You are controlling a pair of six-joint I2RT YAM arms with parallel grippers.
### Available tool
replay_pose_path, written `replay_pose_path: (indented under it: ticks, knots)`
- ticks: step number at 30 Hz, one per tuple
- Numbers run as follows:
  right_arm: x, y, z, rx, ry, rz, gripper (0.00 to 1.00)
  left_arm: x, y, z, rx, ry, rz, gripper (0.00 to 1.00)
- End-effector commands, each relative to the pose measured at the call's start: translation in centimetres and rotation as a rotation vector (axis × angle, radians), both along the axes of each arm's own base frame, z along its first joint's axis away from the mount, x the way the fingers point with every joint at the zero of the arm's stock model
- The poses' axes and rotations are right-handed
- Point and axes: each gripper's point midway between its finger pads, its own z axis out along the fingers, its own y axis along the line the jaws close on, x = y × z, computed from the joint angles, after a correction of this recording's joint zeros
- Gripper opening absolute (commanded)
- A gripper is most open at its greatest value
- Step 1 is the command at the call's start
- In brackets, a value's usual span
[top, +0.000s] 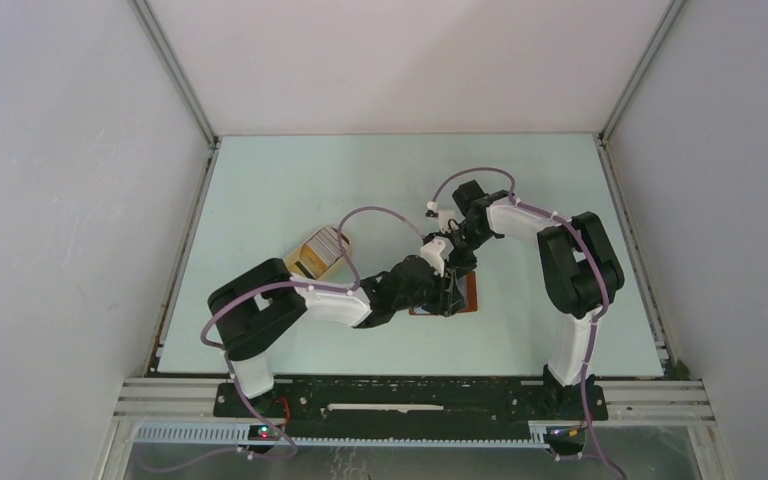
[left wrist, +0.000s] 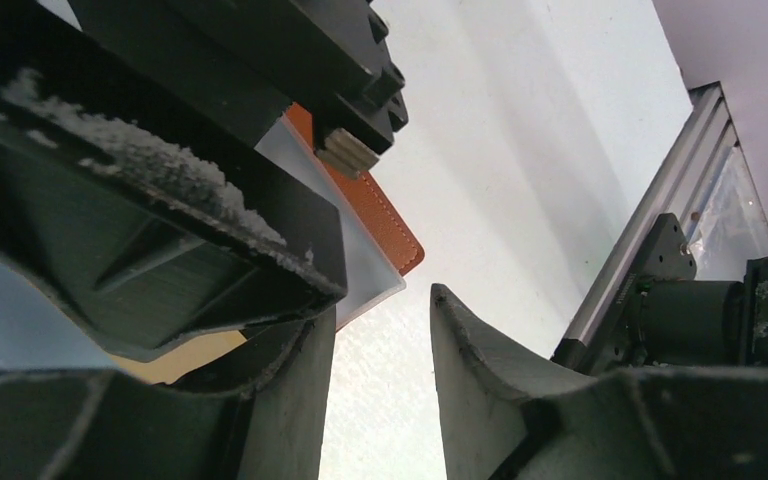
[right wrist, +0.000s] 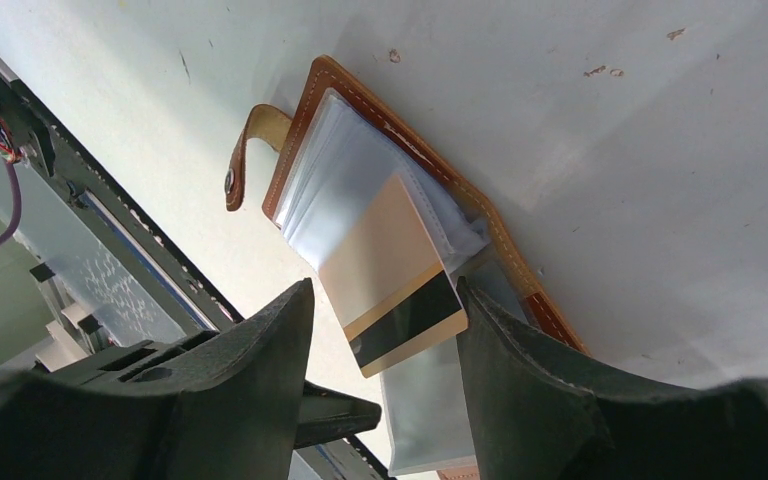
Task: Put the credit cards into the card holder
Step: Insert the credit card into the card holder.
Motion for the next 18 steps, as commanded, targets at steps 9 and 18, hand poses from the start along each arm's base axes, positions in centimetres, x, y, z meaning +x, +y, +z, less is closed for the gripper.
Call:
replay_pose_path:
  ticks: [9,18]
  knots:
    - [0.46,0.73,0.1,0.008,0.001,0.005,0.62,1.13,-1.11,0.48,0.026,-0.029,0.029,0.45]
    - [0.38,0.78,0.14,0.011,0.003,0.006,0.62,1.0,-0.75,0.7,0.036,-0.038,0.028,0.45]
